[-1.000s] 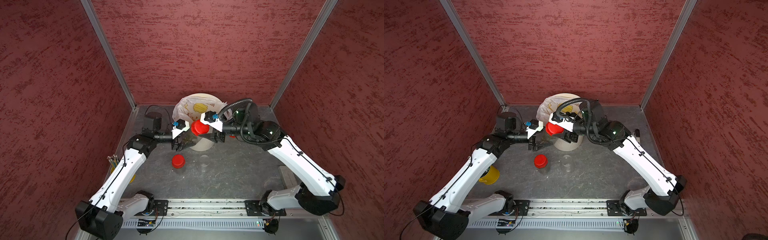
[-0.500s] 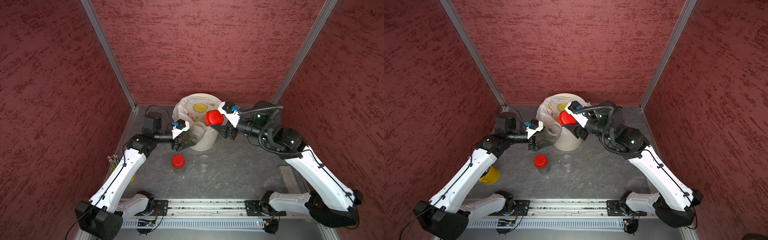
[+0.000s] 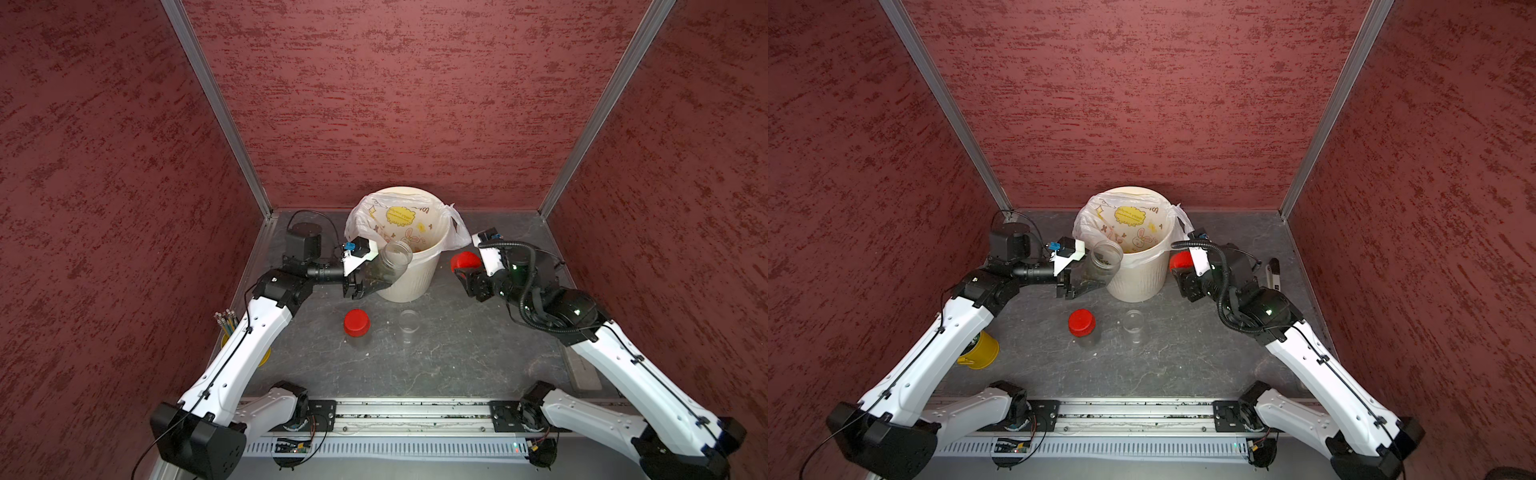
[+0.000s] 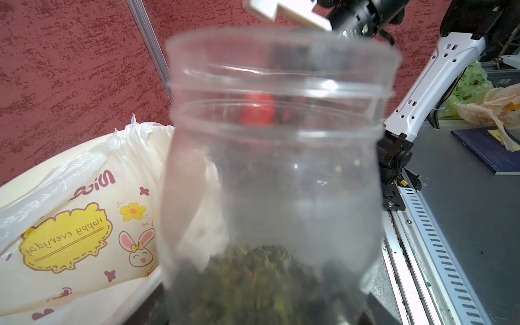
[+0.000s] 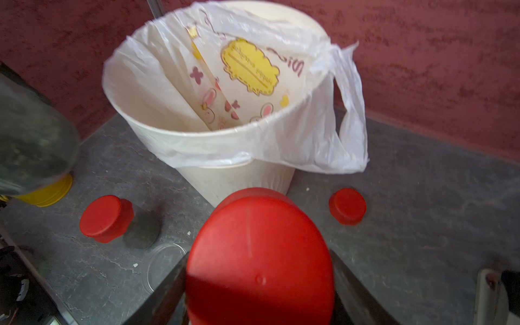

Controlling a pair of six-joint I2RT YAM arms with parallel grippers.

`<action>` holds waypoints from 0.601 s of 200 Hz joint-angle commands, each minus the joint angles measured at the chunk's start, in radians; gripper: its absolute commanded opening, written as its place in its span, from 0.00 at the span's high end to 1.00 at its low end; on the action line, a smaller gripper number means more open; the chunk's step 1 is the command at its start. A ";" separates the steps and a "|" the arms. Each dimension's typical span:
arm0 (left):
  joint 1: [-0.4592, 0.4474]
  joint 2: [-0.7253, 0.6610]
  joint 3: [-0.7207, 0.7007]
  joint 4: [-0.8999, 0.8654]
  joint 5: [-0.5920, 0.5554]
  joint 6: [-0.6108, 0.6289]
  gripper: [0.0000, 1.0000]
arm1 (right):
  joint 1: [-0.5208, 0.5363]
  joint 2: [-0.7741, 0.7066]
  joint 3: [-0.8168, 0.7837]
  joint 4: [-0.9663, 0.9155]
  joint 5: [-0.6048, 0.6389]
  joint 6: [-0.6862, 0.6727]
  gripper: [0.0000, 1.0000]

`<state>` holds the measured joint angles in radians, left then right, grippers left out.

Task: Empty moldy tea leaves from jars
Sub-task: Place the lid at the center of the board.

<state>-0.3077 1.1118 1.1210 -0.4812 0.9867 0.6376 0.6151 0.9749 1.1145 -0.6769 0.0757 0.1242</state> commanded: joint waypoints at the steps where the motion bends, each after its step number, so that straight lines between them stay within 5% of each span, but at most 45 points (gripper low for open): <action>1: 0.007 -0.026 0.027 0.038 0.004 0.004 0.37 | -0.047 -0.019 -0.075 0.066 0.010 0.143 0.65; 120: 0.012 -0.061 -0.001 0.094 0.008 -0.014 0.37 | -0.299 0.089 -0.364 0.356 -0.133 0.281 0.65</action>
<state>-0.3019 1.0698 1.1206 -0.4358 0.9867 0.6365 0.3481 1.0443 0.7757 -0.4431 -0.0147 0.3626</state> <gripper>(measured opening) 0.710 0.674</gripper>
